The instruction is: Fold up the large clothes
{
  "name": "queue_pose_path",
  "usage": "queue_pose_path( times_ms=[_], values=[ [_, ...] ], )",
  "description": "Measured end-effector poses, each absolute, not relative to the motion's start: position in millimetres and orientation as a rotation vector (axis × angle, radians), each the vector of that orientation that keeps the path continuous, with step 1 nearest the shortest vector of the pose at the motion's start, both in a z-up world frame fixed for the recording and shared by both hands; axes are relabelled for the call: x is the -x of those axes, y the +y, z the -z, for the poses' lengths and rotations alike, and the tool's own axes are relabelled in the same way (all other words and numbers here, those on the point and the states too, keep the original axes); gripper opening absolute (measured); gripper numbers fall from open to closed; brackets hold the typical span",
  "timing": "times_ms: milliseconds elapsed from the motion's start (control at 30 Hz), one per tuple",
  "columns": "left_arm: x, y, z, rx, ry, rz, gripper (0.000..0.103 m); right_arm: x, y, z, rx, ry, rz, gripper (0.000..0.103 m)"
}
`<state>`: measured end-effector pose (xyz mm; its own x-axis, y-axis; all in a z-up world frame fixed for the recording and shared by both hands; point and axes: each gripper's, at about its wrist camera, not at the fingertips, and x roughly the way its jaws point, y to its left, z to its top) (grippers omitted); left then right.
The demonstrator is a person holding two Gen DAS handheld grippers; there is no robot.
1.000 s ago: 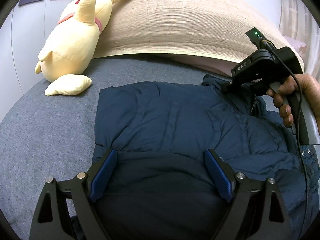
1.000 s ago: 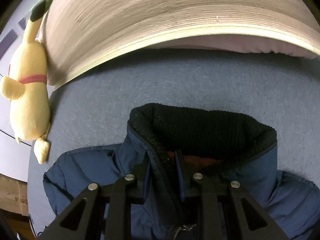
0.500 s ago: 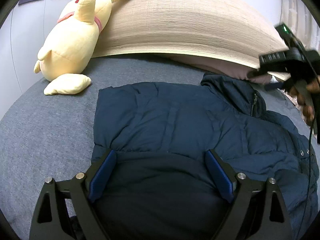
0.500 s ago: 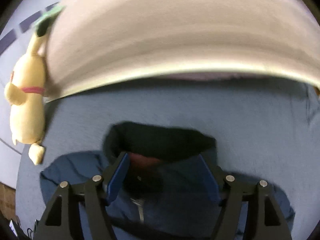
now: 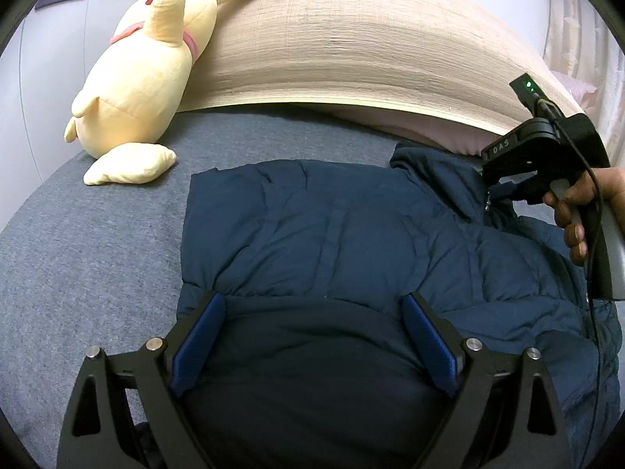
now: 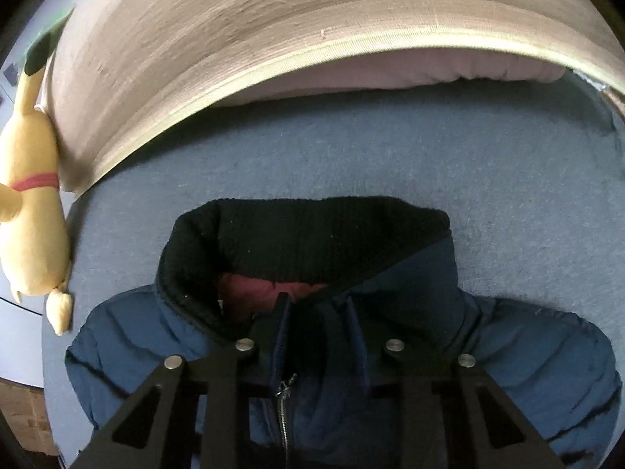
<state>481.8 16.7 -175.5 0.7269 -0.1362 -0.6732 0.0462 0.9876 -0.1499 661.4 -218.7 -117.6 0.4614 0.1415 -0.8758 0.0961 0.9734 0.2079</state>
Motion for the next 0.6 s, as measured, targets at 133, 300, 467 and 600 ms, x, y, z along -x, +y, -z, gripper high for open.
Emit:
queue_pose_path(
  times_ms=[133, 300, 467, 600],
  values=[
    [-482, 16, 175, 0.130, 0.750, 0.101, 0.093, -638, -214, 85, -0.211, 0.958, 0.022, 0.084],
    [-482, 16, 175, 0.130, 0.750, 0.099, 0.093, -612, -172, 58, 0.031, 0.870, -0.094, 0.084],
    [-482, 17, 175, 0.132, 0.750, 0.099, 0.093, -619, -121, 85, 0.261, 0.934, -0.149, 0.051],
    [-482, 16, 175, 0.135, 0.751, 0.102, 0.093, -648, -144, 112, 0.104, 1.031, -0.090, 0.031]
  ],
)
